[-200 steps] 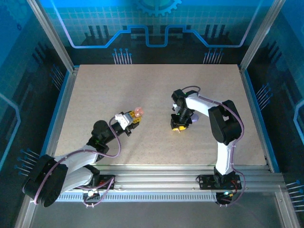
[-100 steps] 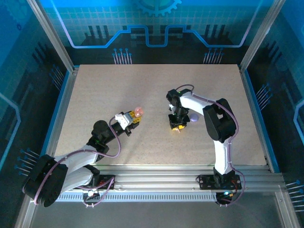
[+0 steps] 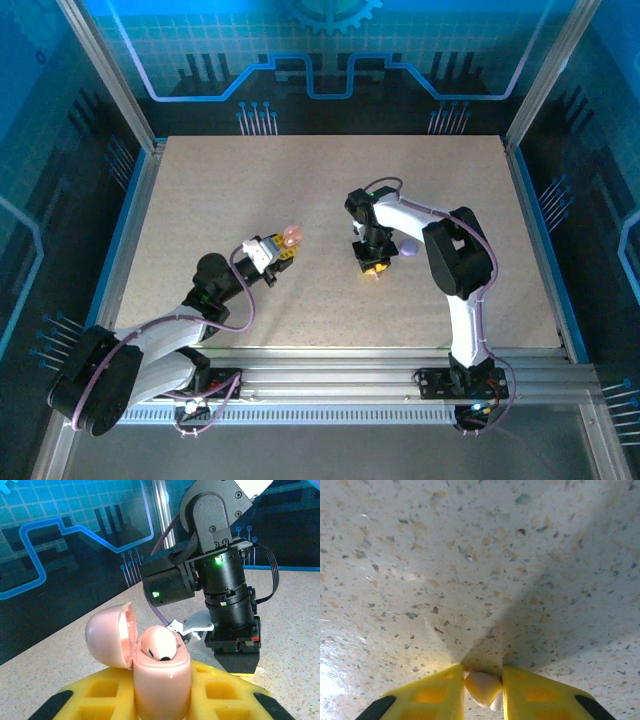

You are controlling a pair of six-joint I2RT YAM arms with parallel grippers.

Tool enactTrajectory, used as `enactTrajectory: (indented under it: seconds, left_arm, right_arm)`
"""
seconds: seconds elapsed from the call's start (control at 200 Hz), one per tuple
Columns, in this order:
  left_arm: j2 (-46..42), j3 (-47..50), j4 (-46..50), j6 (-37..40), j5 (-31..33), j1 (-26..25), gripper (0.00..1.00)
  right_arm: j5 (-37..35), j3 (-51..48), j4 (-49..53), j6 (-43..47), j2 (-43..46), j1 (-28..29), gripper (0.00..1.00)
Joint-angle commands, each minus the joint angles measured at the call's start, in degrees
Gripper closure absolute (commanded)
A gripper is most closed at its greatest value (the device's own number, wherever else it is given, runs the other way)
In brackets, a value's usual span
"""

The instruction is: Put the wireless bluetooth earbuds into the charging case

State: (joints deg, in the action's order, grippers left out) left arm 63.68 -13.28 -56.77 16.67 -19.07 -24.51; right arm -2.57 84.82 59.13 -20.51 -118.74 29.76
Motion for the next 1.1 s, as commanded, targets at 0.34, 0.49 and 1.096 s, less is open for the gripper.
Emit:
enactTrajectory:
  seconds: [0.34,0.49,1.096]
  left_arm:
    - [2.88,-1.38,-1.37,-0.60,-0.84,-0.16,0.78]
    - [8.09,-1.98,-6.25,-2.65,-1.49,-0.18,0.78]
    - [16.40,-4.74,-14.43,-5.87,-3.17,-0.27,0.78]
  right_arm:
    - [0.87,-1.88,-2.97,-5.21,9.14,0.69,0.79]
    - [2.56,-1.57,-6.09,-8.05,14.37,1.08,0.80]
    - [7.34,1.20,-25.58,-14.54,25.00,7.99,0.78]
